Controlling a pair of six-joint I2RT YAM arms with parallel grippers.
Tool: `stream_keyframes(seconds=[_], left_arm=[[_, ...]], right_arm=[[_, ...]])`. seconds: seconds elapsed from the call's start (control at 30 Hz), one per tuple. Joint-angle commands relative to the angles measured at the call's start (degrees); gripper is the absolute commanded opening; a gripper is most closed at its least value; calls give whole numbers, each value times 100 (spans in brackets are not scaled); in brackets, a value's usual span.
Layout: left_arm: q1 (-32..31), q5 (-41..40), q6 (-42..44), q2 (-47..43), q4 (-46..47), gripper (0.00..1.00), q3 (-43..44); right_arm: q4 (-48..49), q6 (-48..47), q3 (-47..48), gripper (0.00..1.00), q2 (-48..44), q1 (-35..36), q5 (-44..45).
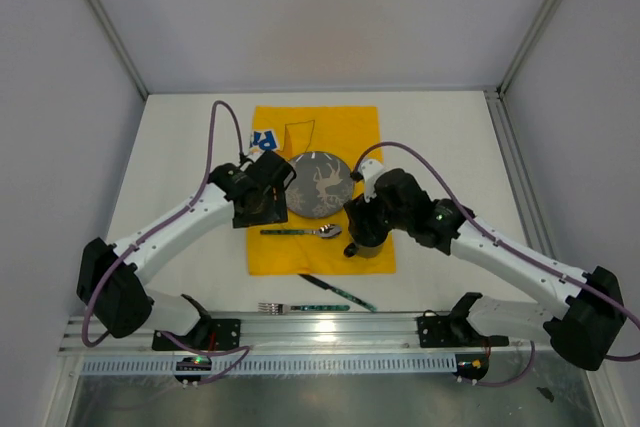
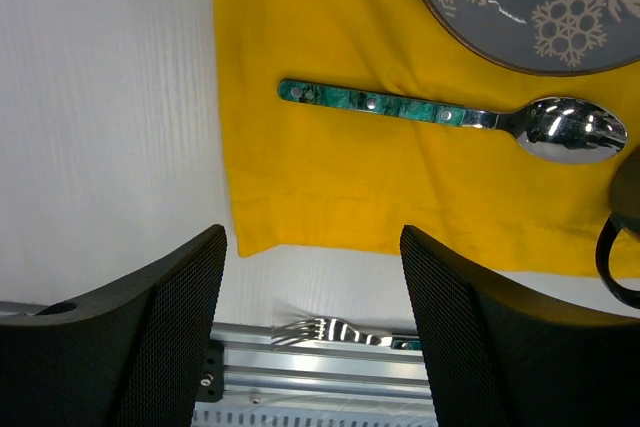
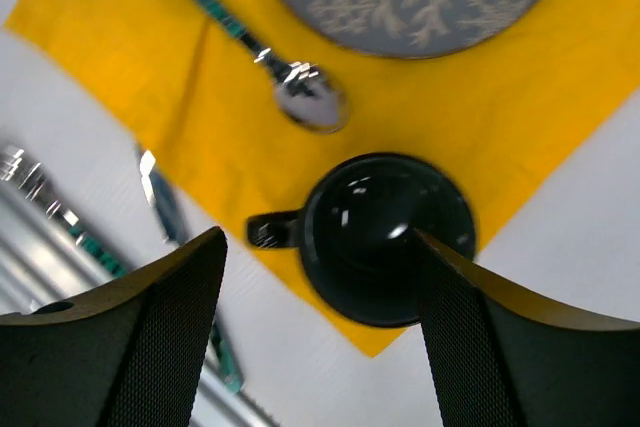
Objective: Set the dinner table for one person
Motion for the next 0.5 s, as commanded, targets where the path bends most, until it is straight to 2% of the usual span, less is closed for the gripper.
stream_keyframes(seconds=[0.0,0.2,0.33,0.47], left_arm=[[-14,-103,130,95,264,73,213],[-5,-129,349,333,238,73,450],[-5,-252,455,316,212,73,652],[-5,-349,516,114,229,73,775]], right_arm=[[-405,-5,-80,77,-561,785,-466],[-819,285,-141,77,-737,1594,-923],[-811,566,-352,77,-589,2051,-520],[-635,829,-511,76,68,2490,-98]])
